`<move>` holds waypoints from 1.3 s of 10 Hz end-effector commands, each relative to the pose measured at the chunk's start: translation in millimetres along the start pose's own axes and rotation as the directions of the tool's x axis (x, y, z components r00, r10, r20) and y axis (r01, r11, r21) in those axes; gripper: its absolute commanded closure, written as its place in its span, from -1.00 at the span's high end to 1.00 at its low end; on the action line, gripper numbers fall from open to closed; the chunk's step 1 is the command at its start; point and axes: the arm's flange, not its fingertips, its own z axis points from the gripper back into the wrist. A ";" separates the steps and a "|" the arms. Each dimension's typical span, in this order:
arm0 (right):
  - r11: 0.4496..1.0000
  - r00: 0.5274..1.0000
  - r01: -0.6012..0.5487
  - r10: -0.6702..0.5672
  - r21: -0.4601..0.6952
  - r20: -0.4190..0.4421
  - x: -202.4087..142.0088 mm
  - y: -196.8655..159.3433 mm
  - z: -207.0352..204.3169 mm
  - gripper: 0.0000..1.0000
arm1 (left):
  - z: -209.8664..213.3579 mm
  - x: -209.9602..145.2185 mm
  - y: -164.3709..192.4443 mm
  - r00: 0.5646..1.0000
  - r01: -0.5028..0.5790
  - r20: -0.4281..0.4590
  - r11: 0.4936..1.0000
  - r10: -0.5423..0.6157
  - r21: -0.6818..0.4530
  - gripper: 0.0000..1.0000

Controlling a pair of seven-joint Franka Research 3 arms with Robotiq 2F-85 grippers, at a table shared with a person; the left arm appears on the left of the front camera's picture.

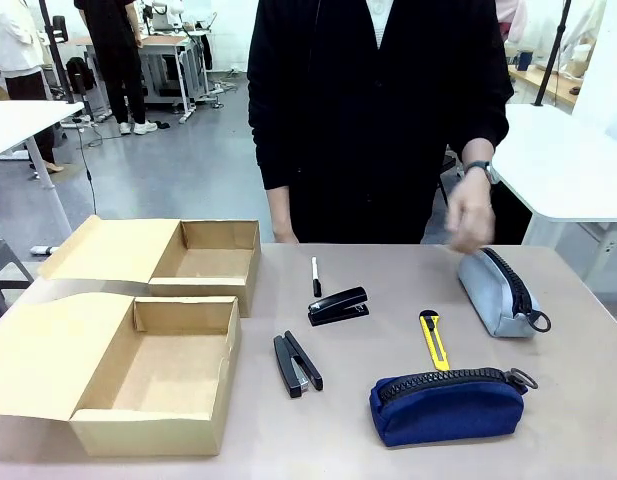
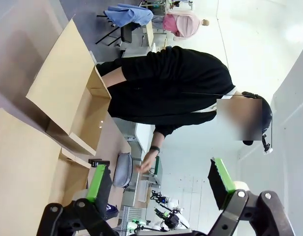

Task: Place items inside the box.
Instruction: Pick up a Pencil pouch or Stapler and place it inside the Mailer Box closest to the robot.

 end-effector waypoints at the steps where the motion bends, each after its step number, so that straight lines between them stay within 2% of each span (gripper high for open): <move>1: 0.997 0.993 -0.055 0.048 0.062 0.107 -12.2 -6.6 10.3 1.00 | 0.4 1.7 -0.4 1.000 0.021 0.001 1.000 -0.021 -0.017 1.00; 2: 0.983 0.994 0.045 -0.061 0.177 0.090 -10.1 -37.7 42.7 1.00 | 0.4 1.7 -0.4 1.000 0.021 0.001 1.000 -0.021 -0.017 1.00; 3: 0.959 1.000 0.007 -0.011 0.283 0.014 -25.6 -63.8 72.9 1.00 | 0.4 1.7 -0.4 1.000 0.021 0.001 1.000 -0.021 -0.017 1.00; 5: 0.893 0.996 -0.090 0.081 0.440 0.039 -56.4 -86.1 102.2 1.00 | 0.4 1.7 -0.4 1.000 0.021 0.001 1.000 -0.021 -0.017 1.00; 8: 0.868 0.998 -0.049 0.020 0.494 0.063 -55.0 -103.9 99.2 1.00 | 0.4 1.7 -0.4 1.000 0.021 0.001 1.000 -0.021 -0.017 1.00; 12: 0.891 0.999 -0.017 0.001 0.455 0.035 -43.4 -99.1 85.7 1.00 | 0.4 1.7 -0.4 1.000 0.021 0.001 1.000 -0.021 -0.017 1.00; 13: 0.914 0.998 0.017 -0.037 0.406 0.042 -42.1 -96.6 81.0 1.00 | 0.4 1.7 -0.4 1.000 0.021 0.001 1.000 -0.021 -0.017 1.00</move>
